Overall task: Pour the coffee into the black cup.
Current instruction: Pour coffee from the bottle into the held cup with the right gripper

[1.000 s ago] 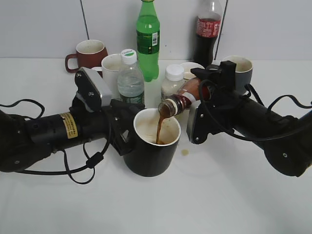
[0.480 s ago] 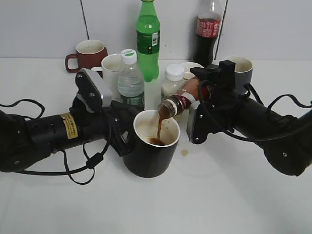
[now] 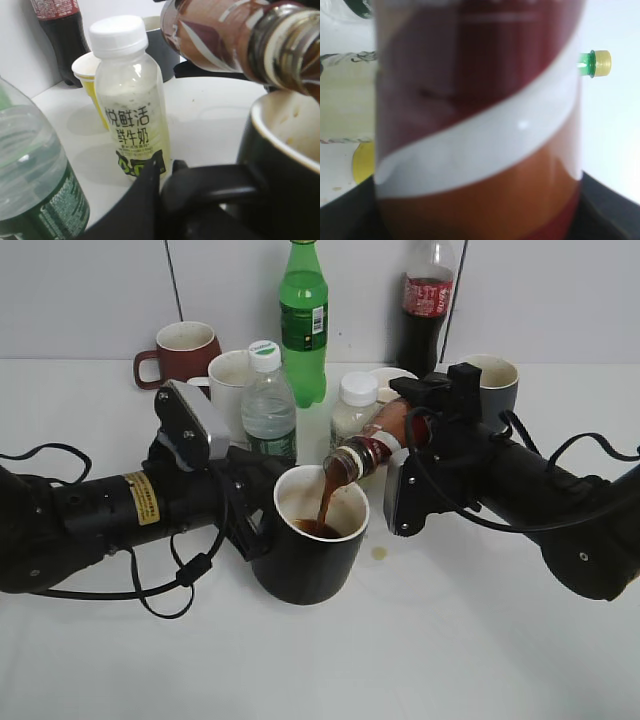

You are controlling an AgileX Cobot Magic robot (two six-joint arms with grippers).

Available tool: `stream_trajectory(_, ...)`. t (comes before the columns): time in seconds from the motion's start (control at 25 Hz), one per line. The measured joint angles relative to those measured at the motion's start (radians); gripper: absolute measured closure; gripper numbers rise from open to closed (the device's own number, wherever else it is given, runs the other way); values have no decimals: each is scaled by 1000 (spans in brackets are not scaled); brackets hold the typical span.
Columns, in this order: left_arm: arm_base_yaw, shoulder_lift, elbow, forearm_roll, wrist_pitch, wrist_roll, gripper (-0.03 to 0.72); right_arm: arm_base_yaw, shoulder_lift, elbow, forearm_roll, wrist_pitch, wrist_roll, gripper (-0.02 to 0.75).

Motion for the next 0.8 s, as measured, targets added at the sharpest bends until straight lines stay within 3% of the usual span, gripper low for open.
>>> stream_trajectory(0.44, 0, 0, 0, 1, 0, 0, 644, 0, 0, 0, 0, 0, -1, 236)
stream_trajectory(0.8, 0, 0, 0, 2, -62, 0, 644, 0, 0, 0, 0, 0, 148, 236)
